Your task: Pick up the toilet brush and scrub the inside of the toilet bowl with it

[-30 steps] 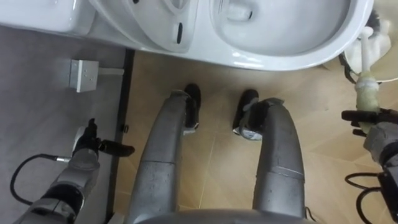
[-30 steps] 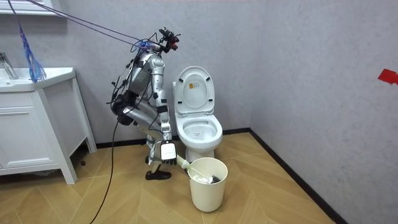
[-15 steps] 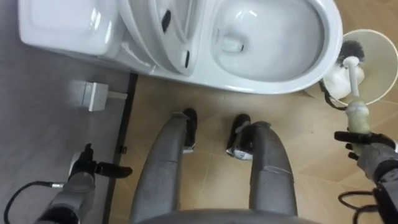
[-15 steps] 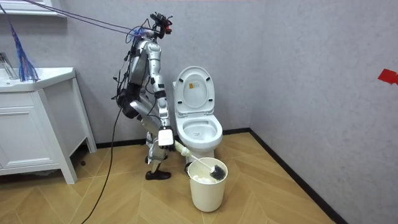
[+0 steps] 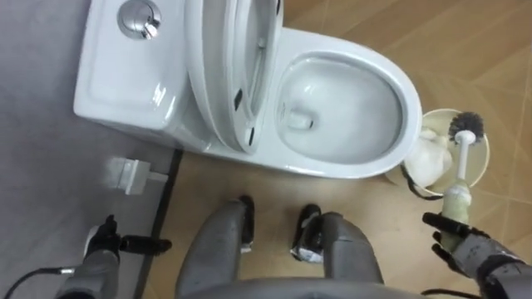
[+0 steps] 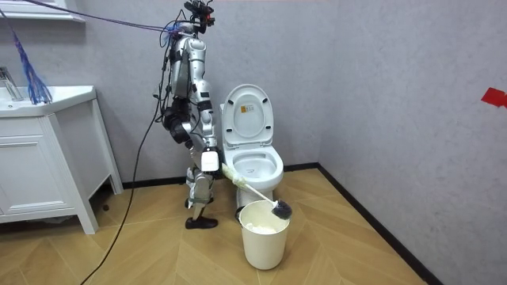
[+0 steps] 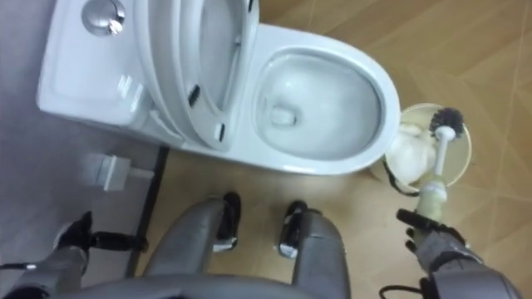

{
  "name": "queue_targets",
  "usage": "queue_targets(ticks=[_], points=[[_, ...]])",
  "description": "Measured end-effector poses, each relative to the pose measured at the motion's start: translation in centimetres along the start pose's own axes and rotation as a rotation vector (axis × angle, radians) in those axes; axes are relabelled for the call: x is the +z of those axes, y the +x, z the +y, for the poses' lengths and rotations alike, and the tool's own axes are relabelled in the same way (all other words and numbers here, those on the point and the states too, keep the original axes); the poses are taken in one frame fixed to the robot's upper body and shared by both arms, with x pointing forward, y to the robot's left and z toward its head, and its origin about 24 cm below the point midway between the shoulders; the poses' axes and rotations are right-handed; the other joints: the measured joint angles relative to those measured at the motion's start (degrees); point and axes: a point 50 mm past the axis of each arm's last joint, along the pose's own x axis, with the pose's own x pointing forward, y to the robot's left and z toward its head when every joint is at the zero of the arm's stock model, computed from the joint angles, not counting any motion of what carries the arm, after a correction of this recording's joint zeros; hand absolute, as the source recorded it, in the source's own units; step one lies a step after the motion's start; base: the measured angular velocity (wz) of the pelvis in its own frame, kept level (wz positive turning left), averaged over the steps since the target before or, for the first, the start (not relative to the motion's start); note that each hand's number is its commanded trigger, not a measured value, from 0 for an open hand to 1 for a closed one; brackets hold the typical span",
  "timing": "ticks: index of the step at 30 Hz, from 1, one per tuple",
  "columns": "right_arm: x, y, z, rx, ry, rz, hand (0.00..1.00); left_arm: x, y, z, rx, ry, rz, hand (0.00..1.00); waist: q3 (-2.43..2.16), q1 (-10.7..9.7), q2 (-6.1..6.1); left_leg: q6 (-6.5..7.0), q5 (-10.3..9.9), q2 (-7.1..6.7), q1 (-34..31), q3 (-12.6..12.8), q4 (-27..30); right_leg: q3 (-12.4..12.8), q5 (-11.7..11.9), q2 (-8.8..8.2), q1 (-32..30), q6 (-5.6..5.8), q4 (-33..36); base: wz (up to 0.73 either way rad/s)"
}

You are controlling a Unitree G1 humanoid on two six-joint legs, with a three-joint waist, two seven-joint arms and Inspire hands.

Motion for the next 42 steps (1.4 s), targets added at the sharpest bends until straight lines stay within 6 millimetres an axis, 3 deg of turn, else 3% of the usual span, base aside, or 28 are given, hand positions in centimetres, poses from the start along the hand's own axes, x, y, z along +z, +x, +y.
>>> queue_targets(ticks=[3,5,10,14,18,20,26,31,36,39,42], points=[[-0.8,0.1,-0.4,0.006,0.05,0.027,1.0,-0.7,-0.2,0.0,0.005,-0.04,0.005,0.0,-0.2,0.1,-0.05,-0.06,0.0,-0.14,3.3,0.0,-2.4,-0.2,0.1,0.1,3.2,0.24,-2.2,0.01],[-1.7,0.2,-1.0,-0.003,0.092,0.053,1.0,-1.7,-0.4,0.2,0.016,-0.065,0.019,0.0,-0.62,0.0,-0.09,-0.15,0.1,-0.14,5.6,-0.3,-4.0,-0.6,0.2,0.42,5.7,0.41,-4.3,0.05],[-2.7,0.2,-1.7,-0.013,0.079,0.062,1.0,-3.5,-1.0,0.6,0.048,-0.111,0.049,0.0,-0.74,-0.1,-0.42,-0.46,0.3,-0.31,10.2,-0.4,-7.2,-0.9,0.2,0.6,10.3,0.56,-7.0,0.03],[-2.2,0.2,-1.8,-0.025,-0.063,-0.004,1.0,-4.3,-1.3,0.8,0.068,-0.164,0.053,0.0,-0.57,-0.2,-1.17,-0.8,0.6,-0.23,13.8,-0.3,-9.1,-1.0,0.2,0.95,13.7,0.61,-9.3,0.0],[-1.1,-0.2,-1.1,-0.039,-0.215,-0.128,1.0,-5.0,-1.6,0.7,0.066,-0.166,0.057,0.0,-0.85,0.0,-1.86,-0.9,0.6,-0.1,15.9,0.2,-10.5,-0.6,0.3,1.26,15.5,0.66,-10.6,-0.06],[0.1,-0.6,0.0,-0.027,-0.338,-0.245,1.0,-4.8,-1.6,0.2,0.057,-0.176,0.049,0.0,-1.01,0.1,-2.14,-1.01,0.7,-0.04,16.1,0.0,-10.7,-0.6,0.5,1.56,16.0,0.74,-11.4,0.02],[0.8,-1.7,1.9,-0.008,-0.705,-0.469,1.0,-5.3,-2.1,-0.2,0.068,-0.141,0.028,0.0,-1.06,0.2,-2.19,-1.03,0.7,0.07,18.6,-0.5,-12.2,-1.8,1.3,2.02,19.8,1.03,-14.2,0.1],[-0.7,-2.1,2.9,0.043,-0.965,-0.562,1.0,-3.4,-2.2,0.1,0.129,-0.08,-0.071,0.0,-1.0,2.0,-1.8,-1.03,0.7,-0.06,19.0,-1.4,-12.6,-2.8,1.4,2.01,20.9,1.11,-15.0,0.11],[-1.8,-2.1,2.8,0.059,-0.977,-0.559,1.0,-0.2,-3.6,0.8,0.228,0.008,-0.282,0.0,-0.89,2.9,-1.72,-1.11,0.8,-0.2,19.0,-2.9,-12.9,-4.9,1.4,1.72,21.8,1.14,-15.0,0.18],[-2.5,-2.1,2.4,0.061,-0.995,-0.566,1.0,1.5,-4.5,0.8,0.284,0.076,-0.396,0.0,-0.51,2.9,-2.29,-1.14,0.8,-0.28,18.6,-4.1,-12.5,-5.9,1.4,1.84,22.2,1.14,-15.6,0.23],[-3.3,-1.9,1.8,0.057,-1.007,-0.542,1.0,3.8,-5.4,0.8,0.327,0.147,-0.54,0.0,-0.58,3.4,-2.68,-1.37,1.0,-0.98,18.2,-6.0,-12.4,-7.2,1.4,2.01,23.3,1.15,-17.1,0.3]])
